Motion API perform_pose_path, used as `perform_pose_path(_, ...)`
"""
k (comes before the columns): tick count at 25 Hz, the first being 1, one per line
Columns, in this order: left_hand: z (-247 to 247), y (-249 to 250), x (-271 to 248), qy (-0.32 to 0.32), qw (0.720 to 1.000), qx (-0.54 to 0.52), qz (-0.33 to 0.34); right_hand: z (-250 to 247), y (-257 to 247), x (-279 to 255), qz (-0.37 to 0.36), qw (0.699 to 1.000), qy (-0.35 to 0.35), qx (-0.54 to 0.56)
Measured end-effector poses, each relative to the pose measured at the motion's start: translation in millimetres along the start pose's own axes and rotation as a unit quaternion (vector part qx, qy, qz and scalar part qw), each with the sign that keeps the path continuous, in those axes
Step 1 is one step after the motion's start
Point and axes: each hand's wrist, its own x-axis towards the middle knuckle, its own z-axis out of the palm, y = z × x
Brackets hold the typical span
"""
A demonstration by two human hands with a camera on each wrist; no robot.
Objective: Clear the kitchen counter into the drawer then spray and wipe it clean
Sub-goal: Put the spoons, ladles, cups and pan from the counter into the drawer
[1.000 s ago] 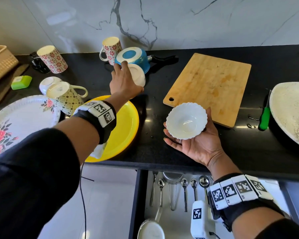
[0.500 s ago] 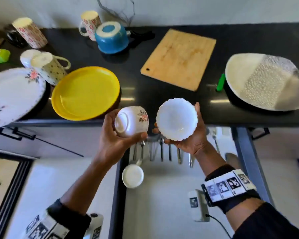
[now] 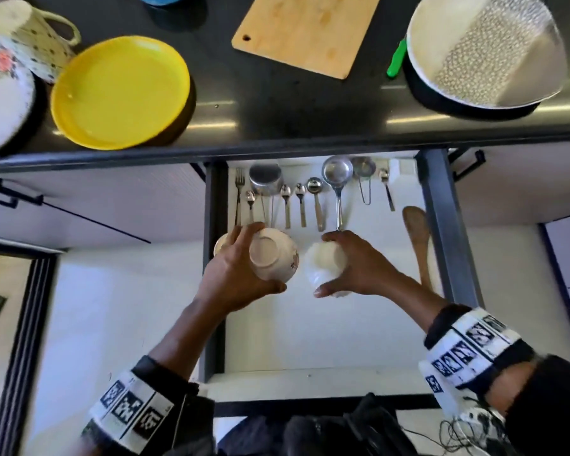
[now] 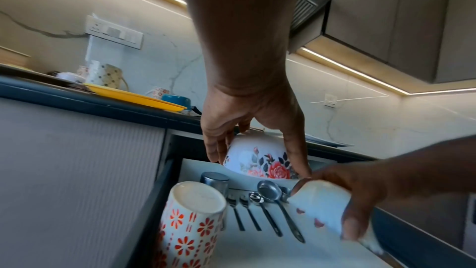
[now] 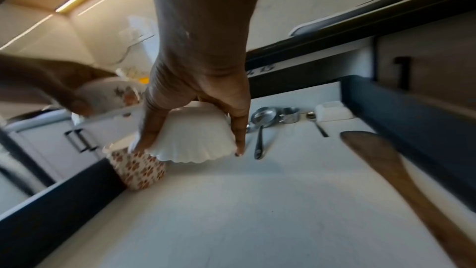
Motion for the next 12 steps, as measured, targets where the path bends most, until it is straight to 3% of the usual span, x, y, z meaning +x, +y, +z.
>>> perform_pose_path(4,-16,-18,-30,0.043,0.998,0.028,-0.039,49,-21,49,-0.083,0.989,-0.012,-0.119)
perform_pose_path(12,-16,-45,-82,0.071,0.991,0.007,-0.114,105,-27,93,-0.104,0.977,0.019,-0.182)
